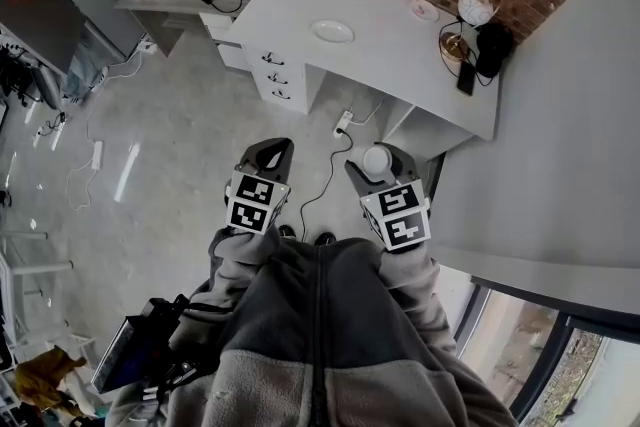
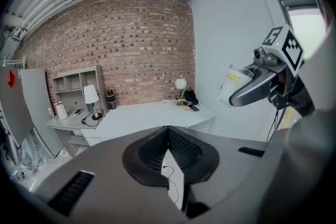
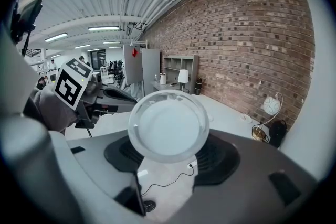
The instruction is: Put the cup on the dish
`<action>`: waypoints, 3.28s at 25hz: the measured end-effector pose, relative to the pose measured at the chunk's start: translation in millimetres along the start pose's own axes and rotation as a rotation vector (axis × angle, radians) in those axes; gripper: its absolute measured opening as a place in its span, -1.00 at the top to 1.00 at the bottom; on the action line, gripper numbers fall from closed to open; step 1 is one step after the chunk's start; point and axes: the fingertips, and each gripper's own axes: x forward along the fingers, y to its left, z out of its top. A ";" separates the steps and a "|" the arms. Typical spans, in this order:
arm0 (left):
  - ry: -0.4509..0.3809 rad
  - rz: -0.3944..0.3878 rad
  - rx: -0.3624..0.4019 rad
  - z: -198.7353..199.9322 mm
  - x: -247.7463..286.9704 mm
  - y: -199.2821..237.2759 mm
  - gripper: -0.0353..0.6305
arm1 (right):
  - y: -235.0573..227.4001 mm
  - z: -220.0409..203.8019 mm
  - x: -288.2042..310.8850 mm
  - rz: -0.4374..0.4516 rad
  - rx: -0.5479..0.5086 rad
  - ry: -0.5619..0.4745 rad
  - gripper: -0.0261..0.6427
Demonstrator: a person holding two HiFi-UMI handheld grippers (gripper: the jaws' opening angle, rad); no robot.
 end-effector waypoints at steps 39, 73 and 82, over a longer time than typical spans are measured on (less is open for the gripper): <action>-0.055 0.001 -0.016 45.6 133.5 79.1 0.88 | -102.1 36.5 113.5 0.000 0.022 -0.017 0.15; 0.075 -0.154 -0.093 72.1 357.4 286.8 0.88 | -241.4 120.6 403.2 -0.002 0.056 0.174 0.15; 0.107 -0.178 -0.089 58.8 398.6 314.3 0.88 | -249.9 112.6 456.6 0.013 0.048 0.213 0.15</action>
